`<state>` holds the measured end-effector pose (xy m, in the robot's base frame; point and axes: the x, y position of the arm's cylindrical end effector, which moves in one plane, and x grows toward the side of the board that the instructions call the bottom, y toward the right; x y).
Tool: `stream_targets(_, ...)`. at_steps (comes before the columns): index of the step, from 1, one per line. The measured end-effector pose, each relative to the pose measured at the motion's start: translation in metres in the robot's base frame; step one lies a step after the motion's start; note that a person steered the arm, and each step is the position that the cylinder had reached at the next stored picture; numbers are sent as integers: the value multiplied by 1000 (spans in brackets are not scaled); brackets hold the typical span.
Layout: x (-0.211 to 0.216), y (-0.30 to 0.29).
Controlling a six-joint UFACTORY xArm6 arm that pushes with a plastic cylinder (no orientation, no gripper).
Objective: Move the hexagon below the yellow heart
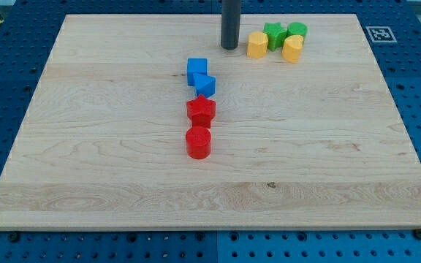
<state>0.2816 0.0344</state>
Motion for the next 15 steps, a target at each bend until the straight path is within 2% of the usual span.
stream_targets(3, -21, 40)
stream_targets(5, 22, 72)
stream_targets(6, 41, 71)
stream_targets(7, 42, 39)
stream_targets(9, 77, 27)
stream_targets(11, 82, 35)
stream_targets(13, 105, 62)
stream_targets(15, 105, 74)
